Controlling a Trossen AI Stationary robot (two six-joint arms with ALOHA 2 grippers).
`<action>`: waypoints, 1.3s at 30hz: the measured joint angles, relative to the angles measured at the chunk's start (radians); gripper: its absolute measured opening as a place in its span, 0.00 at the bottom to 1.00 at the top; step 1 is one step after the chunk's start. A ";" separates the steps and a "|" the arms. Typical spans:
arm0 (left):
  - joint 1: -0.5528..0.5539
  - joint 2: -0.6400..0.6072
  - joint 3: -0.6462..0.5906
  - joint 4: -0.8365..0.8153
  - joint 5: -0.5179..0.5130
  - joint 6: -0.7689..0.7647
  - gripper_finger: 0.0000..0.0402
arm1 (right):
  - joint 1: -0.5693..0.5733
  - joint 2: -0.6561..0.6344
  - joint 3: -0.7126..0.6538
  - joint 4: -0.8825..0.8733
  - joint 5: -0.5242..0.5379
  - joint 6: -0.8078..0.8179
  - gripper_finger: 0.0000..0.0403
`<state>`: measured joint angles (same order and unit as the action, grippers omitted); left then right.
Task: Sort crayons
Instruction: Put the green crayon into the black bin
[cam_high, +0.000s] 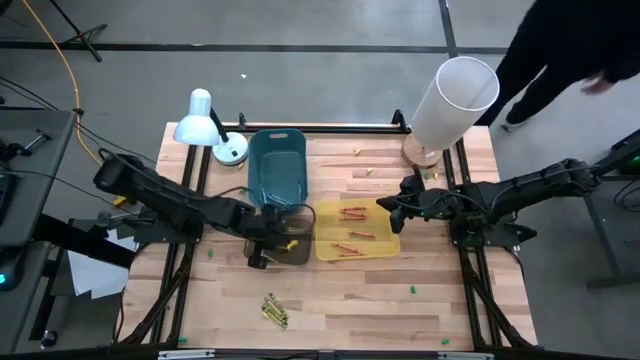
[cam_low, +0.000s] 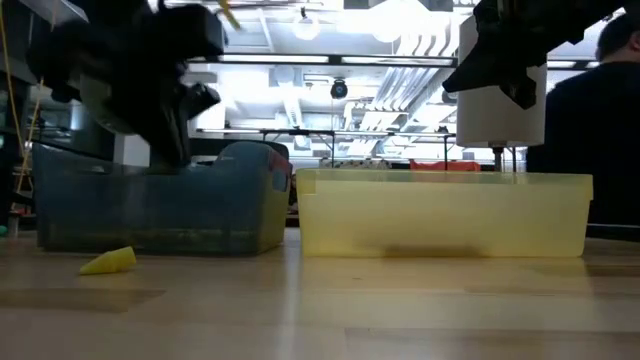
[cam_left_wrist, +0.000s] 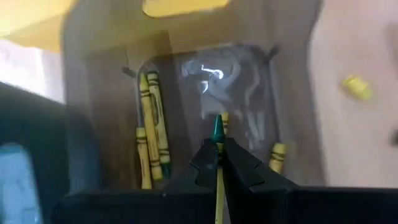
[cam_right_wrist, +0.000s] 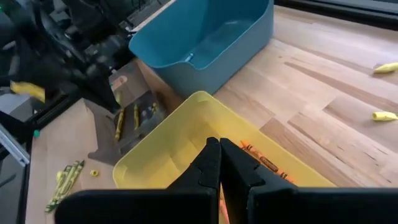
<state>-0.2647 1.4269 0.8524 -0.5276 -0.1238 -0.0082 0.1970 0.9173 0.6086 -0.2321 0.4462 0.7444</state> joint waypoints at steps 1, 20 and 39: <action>0.002 0.025 0.010 -0.009 0.000 0.017 0.00 | 0.000 0.000 0.000 0.002 0.000 0.000 0.00; 0.003 0.207 0.168 -0.142 -0.066 0.080 0.27 | 0.000 0.000 0.000 0.010 0.015 -0.003 0.00; -0.456 0.122 0.242 -0.151 -0.016 -0.007 0.36 | 0.000 0.000 0.000 -0.027 -0.080 -0.030 0.00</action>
<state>-0.7202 1.5490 1.0946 -0.6784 -0.1398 -0.0151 0.1970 0.9173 0.6086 -0.2592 0.3660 0.7143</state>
